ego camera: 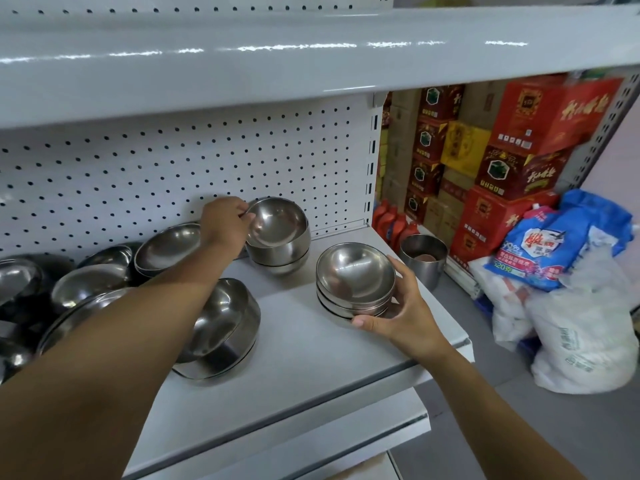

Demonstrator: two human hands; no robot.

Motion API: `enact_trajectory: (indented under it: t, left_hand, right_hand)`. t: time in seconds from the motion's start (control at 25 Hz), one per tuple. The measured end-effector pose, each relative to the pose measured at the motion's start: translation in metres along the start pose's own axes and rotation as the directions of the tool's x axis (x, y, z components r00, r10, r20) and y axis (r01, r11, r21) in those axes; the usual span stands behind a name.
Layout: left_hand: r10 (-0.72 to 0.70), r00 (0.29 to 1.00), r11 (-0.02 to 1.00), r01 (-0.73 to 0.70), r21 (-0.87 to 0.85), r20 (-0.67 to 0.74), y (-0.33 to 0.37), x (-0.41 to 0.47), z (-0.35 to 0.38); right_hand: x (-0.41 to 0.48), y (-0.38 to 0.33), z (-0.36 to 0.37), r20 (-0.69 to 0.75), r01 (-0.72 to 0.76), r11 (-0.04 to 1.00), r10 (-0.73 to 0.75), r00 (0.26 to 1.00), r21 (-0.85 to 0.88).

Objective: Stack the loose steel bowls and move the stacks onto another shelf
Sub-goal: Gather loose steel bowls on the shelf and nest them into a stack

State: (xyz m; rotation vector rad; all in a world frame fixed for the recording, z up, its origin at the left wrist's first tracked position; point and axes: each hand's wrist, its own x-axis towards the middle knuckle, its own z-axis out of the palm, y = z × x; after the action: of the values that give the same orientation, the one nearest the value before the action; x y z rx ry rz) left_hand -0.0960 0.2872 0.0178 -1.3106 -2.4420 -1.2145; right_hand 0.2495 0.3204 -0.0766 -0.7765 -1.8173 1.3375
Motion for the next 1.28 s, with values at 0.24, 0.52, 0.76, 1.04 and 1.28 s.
enact_trajectory:
  t: [0.24, 0.52, 0.76, 1.04, 1.28]
  left_hand:
    - [-0.020, 0.988, 0.985, -0.006, -0.173, -0.150, 0.010, -0.002, -0.005]
    - [-0.088, 0.973, 0.910, -0.010, -0.414, -0.215, 0.034, -0.007, -0.023]
    - [-0.123, 0.992, 0.826, 0.100, -0.554, -0.004, 0.071, -0.041, -0.036]
    - [-0.118, 0.939, 0.884, 0.247, -0.398, 0.322, 0.110, -0.077, -0.030]
    - [-0.161, 0.936, 0.923, 0.255, -0.288, 0.313, 0.111, -0.089, -0.010]
  right_hand:
    - [0.001, 0.000, 0.000, 0.000, -0.005, 1.000, 0.005, 1.000, -0.015]
    - [0.000, -0.001, 0.000, -0.008, -0.015, 1.000, 0.014, 1.000, -0.024]
    - [0.000, 0.000, -0.001, 0.006, -0.006, 1.000, 0.007, 1.000, -0.031]
    - [0.000, 0.000, -0.002, 0.016, -0.003, 0.999, 0.004, 1.000, -0.046]
    - [0.000, -0.001, -0.002, 0.019, 0.018, 0.998, -0.017, 1.000, -0.057]
